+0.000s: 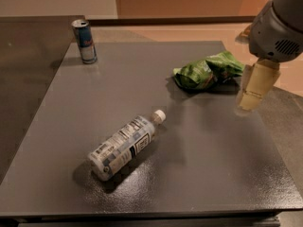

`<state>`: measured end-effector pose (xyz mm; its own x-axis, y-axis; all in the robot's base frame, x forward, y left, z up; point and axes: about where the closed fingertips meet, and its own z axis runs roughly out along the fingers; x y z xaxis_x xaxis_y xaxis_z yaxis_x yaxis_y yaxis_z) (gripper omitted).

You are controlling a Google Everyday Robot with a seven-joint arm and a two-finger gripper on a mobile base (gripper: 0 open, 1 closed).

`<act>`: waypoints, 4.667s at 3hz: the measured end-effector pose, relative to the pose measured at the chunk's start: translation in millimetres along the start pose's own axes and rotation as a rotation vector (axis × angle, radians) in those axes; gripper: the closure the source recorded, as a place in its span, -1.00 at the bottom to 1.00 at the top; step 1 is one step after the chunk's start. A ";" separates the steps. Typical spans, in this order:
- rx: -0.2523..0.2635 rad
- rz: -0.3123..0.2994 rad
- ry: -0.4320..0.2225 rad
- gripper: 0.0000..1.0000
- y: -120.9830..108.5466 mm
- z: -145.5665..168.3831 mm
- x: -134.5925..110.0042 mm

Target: Move green rice chip bag near redbull can

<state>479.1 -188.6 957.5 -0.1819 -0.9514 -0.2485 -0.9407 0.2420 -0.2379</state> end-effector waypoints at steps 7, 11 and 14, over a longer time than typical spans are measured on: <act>0.014 0.012 0.067 -0.65 -97.0 104.2 -1.4; 0.021 -0.049 -0.004 1.00 -105.5 87.7 -50.2; 0.150 -0.263 -0.183 1.00 -106.7 75.6 -179.2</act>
Offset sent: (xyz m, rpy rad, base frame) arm 0.0926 0.0150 -0.0448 0.0531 -0.0377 -0.0426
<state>633.7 -29.5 956.5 0.1281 -0.9384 -0.3211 -0.8935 0.0313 -0.4480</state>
